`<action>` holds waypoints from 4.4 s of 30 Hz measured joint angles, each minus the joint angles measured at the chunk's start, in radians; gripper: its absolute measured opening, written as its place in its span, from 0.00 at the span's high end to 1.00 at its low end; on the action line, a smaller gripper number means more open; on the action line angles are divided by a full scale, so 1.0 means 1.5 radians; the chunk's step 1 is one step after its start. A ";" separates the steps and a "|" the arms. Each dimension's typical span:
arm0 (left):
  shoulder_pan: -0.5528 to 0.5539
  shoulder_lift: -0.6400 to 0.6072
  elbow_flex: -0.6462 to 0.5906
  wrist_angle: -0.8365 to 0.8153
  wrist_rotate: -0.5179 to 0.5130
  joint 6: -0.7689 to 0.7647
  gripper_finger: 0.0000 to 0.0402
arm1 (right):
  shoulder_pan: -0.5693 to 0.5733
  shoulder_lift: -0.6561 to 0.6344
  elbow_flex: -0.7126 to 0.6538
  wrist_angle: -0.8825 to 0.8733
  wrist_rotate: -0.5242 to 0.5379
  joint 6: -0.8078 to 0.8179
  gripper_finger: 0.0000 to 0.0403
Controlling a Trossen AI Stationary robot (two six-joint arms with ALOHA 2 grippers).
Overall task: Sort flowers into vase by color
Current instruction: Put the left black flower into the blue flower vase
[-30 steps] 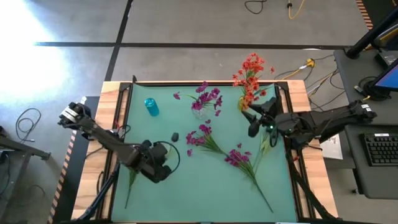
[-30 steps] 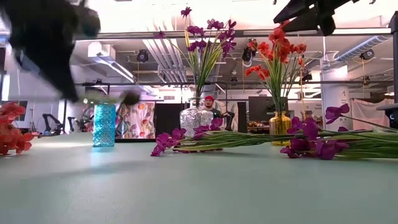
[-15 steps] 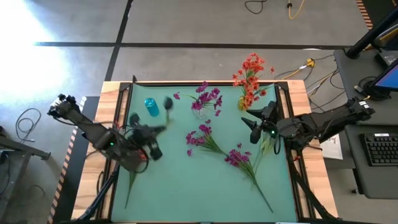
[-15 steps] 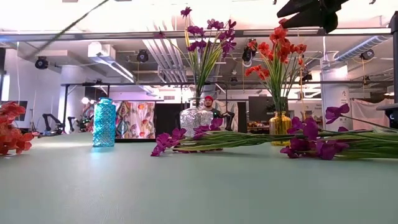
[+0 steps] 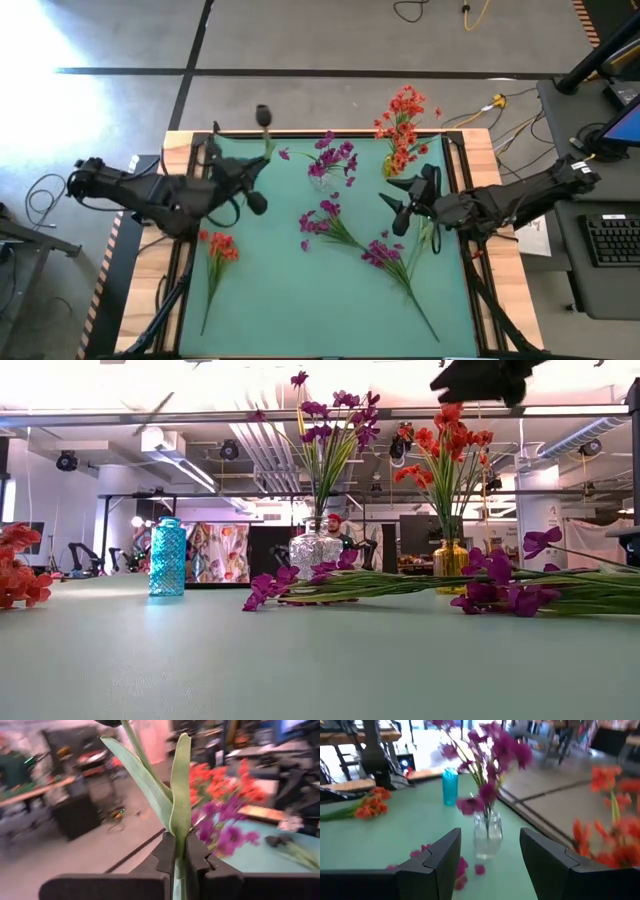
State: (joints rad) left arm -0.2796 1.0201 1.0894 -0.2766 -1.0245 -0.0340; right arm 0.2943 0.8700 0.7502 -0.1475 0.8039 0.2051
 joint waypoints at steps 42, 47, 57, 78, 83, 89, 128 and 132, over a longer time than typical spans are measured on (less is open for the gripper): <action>0.513 -0.267 -0.499 0.581 0.378 0.174 1.00 | 0.001 0.012 0.008 0.072 -0.030 -0.055 0.51; 0.513 -0.267 -0.499 0.578 0.374 0.174 1.00 | 0.001 0.012 0.008 0.073 -0.030 -0.055 0.51; 0.513 -0.266 -0.488 0.580 0.375 0.174 1.00 | 0.001 0.012 0.008 0.076 -0.030 -0.055 0.51; 0.524 -0.184 -0.483 0.656 0.362 0.181 1.00 | 0.001 0.011 0.008 0.077 -0.030 -0.057 0.51; 0.524 -0.185 -0.483 0.684 0.362 0.190 1.00 | 0.001 0.011 0.008 0.077 -0.030 -0.057 0.51; 0.524 -0.186 -0.483 0.682 0.362 0.201 1.00 | 0.001 0.011 0.008 0.078 -0.030 -0.056 0.51; 0.534 -0.145 -0.485 0.674 0.359 0.168 0.82 | 0.001 0.011 0.008 0.087 -0.029 -0.056 0.51; 0.534 -0.146 -0.485 0.666 0.357 0.168 0.74 | 0.001 0.011 0.008 0.087 -0.029 -0.055 0.51</action>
State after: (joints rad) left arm 0.5209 0.8013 0.3618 0.7223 -0.4885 0.2184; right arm 0.2960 0.8861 0.7628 -0.0166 0.7597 0.1219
